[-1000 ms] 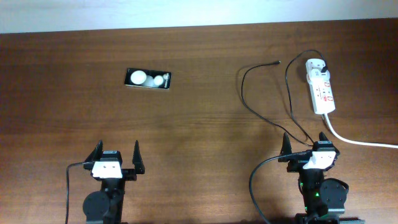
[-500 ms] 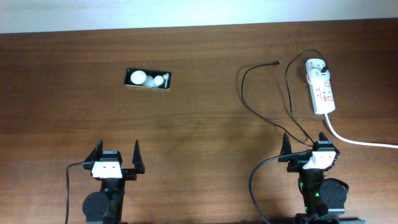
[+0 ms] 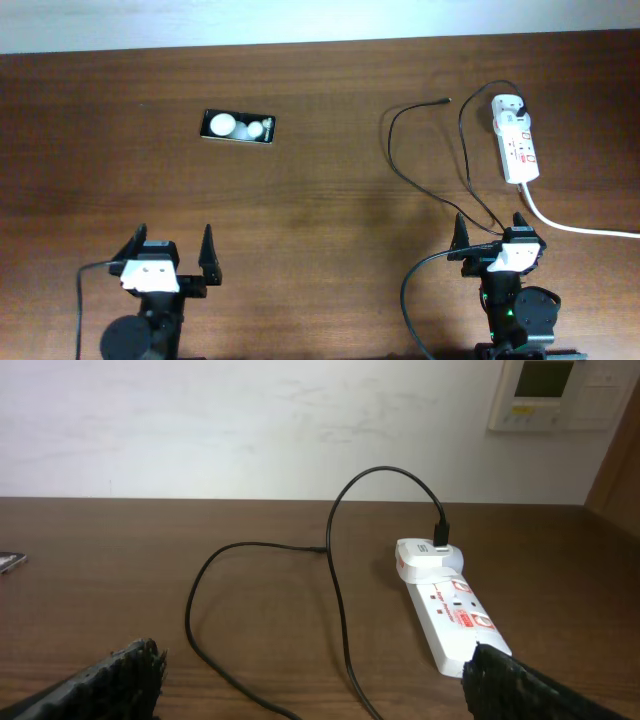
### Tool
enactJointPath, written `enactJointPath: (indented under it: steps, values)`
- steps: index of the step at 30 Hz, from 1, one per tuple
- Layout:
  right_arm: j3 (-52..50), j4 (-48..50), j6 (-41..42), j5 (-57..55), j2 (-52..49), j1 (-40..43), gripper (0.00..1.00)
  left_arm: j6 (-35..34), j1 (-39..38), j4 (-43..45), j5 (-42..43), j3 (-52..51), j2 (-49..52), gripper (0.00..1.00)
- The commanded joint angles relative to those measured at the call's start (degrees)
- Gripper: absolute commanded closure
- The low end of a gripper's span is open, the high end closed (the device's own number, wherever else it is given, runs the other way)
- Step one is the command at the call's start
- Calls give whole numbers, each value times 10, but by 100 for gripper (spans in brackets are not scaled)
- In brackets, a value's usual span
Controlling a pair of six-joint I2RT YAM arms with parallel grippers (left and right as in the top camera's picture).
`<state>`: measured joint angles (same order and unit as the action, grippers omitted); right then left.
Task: Plug charger to phone and switch on socket
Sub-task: 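Reach the left gripper forward over the black phone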
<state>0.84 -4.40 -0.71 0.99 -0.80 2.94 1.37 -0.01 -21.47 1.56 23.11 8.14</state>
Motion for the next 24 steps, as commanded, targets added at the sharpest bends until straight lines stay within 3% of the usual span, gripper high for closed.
enactJointPath:
  steps: [1, 6, 11, 14, 16, 19, 20, 22, 24]
  values:
    - [-5, 1, -4, 5, 3, -3, 1, 8, 3, -33, 9, 79, 77, 1]
    - [-5, 1, -4, 5, 3, -3, 1, -36, 3, -133, 44, 220, 237, 1]
    - [-5, 1, -4, 5, 3, -3, 1, -37, 3, -274, 70, 398, 438, 1]
    - [-5, 1, -4, 5, 3, -3, 1, -37, 3, -335, 154, 509, 557, 1]
    - [-5, 1, -4, 5, 3, -3, 1, -37, 3, -373, 238, 516, 595, 1]
    - [-5, 1, -4, 5, 3, -3, 1, -38, 1, -397, 276, 516, 646, 1]
    - [-5, 1, -4, 5, 3, -3, 1, -72, -1, -396, 269, 516, 660, 1]
    - [-5, 1, -4, 5, 3, -3, 1, -215, -24, -399, 133, 516, 689, 1]
    - [-5, 1, -4, 5, 3, -3, 1, -285, -48, -399, 61, 517, 699, 1]
